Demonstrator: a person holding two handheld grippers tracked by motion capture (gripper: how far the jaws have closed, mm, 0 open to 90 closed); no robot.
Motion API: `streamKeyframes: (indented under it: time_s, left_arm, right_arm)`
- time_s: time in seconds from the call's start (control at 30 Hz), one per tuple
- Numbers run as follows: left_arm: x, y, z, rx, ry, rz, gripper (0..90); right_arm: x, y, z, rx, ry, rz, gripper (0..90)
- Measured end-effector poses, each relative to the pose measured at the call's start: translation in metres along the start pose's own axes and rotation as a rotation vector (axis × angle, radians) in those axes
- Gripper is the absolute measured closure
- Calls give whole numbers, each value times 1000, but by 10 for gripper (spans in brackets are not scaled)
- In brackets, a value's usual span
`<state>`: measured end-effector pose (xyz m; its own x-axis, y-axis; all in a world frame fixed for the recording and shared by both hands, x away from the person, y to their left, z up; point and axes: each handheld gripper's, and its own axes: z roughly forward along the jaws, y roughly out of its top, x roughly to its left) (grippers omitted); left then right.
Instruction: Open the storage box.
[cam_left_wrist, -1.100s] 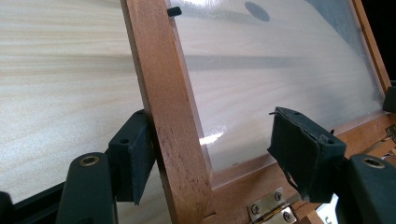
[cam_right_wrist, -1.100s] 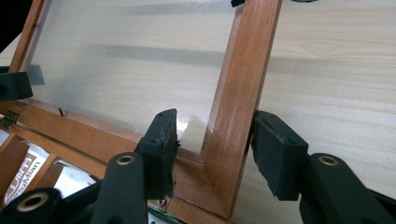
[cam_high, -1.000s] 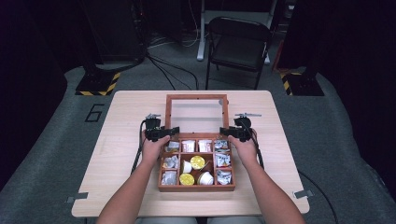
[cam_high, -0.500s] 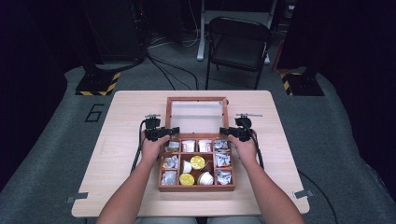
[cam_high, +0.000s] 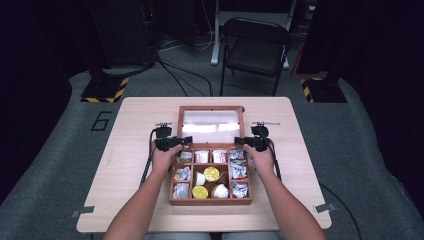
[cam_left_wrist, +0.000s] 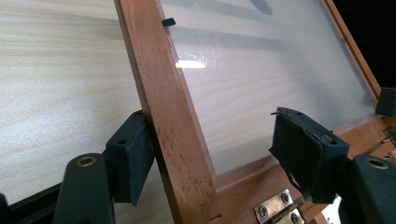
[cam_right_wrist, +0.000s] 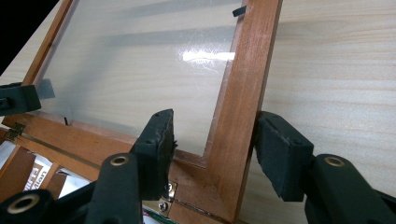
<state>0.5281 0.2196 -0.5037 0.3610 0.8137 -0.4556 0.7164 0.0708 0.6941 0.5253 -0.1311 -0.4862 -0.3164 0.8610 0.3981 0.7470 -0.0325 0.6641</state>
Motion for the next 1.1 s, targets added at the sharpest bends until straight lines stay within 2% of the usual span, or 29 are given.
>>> streamKeyframes:
  time_s: [0.07,0.13,0.17,0.27,0.43,0.53,0.6,0.93,0.97,1.07,1.1]
  left_arm:
    - [0,0,0,2,0,-5,308]
    - [0,0,1,0,1,-20,306]
    - [0,0,1,3,1,-24,305]
    - [2,0,1,10,-2,-12,304]
    - [2,0,1,16,-3,-18,302]
    - [2,-1,2,16,0,-20,297]
    - [3,0,2,18,2,-11,291]
    - [5,-1,4,34,-9,-48,290]
    - [5,-1,4,34,-8,-47,289]
    - [4,-1,4,33,9,-39,274]
    - [3,-1,5,30,12,-48,268]
  right_arm:
    - [0,0,1,-3,-3,-14,456]
    - [2,0,1,19,-10,1,438]
    - [2,0,2,13,-12,-15,434]
    - [2,1,3,22,-12,-6,433]
    - [1,2,4,26,-8,0,433]
    - [1,2,3,38,-6,20,433]
    - [-1,1,4,33,2,18,433]
    - [-3,1,5,47,18,59,432]
    - [-3,1,5,52,19,71,433]
    - [-4,1,6,42,22,59,433]
    - [-5,1,5,40,24,65,432]
